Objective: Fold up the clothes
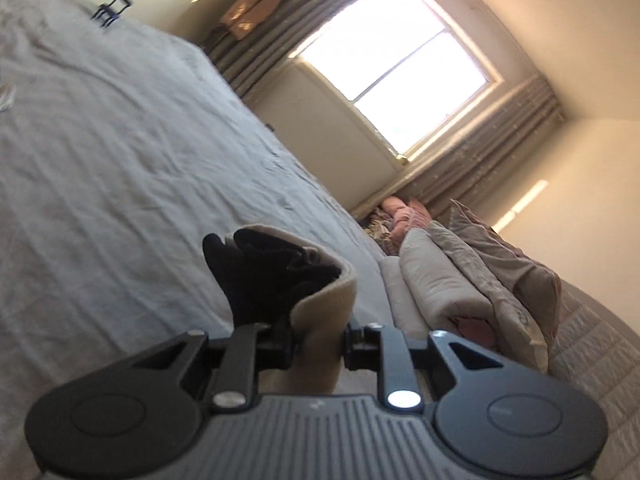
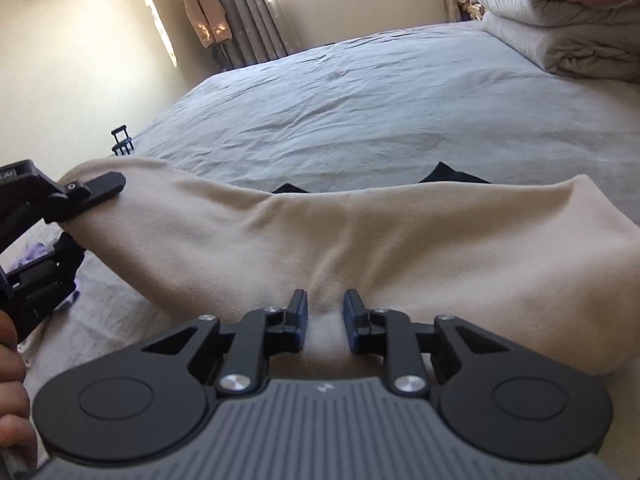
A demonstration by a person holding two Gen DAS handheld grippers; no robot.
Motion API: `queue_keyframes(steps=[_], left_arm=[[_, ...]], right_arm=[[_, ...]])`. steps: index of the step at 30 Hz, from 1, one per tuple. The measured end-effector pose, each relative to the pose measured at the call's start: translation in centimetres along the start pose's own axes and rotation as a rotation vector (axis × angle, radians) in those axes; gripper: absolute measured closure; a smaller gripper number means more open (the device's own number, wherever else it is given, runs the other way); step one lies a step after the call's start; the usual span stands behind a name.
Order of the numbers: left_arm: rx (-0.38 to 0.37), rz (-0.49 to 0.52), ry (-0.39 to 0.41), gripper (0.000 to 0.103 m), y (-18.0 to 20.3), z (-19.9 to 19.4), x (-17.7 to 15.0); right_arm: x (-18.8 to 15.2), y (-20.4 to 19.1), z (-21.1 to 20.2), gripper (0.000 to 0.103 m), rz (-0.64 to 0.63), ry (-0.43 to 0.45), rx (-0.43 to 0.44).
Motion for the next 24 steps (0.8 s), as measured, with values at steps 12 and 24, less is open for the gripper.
queue_keyframes(steps=[12, 24], left_arm=[[-0.138, 0.266, -0.147, 0.08, 9.6, 3.0, -6.0], [-0.223, 0.36, -0.431, 0.051, 9.6, 5.6, -13.1]], right_arm=[[0.1, 7.4, -8.1, 0.061, 0.278, 0.112, 0.017], [-0.7, 12.1, -12.3, 0.054, 0.377, 0.157, -0.078]])
Point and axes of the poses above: each gripper's, at about its wrist camera, not at the fingertips, and z roughly the way its jaws point, y to its right, x to its top, the point moved 2 cm from there along z, roughly the way its jaws point, and after that the axes turned 2 degrees about -y, right-handed, at the moved point
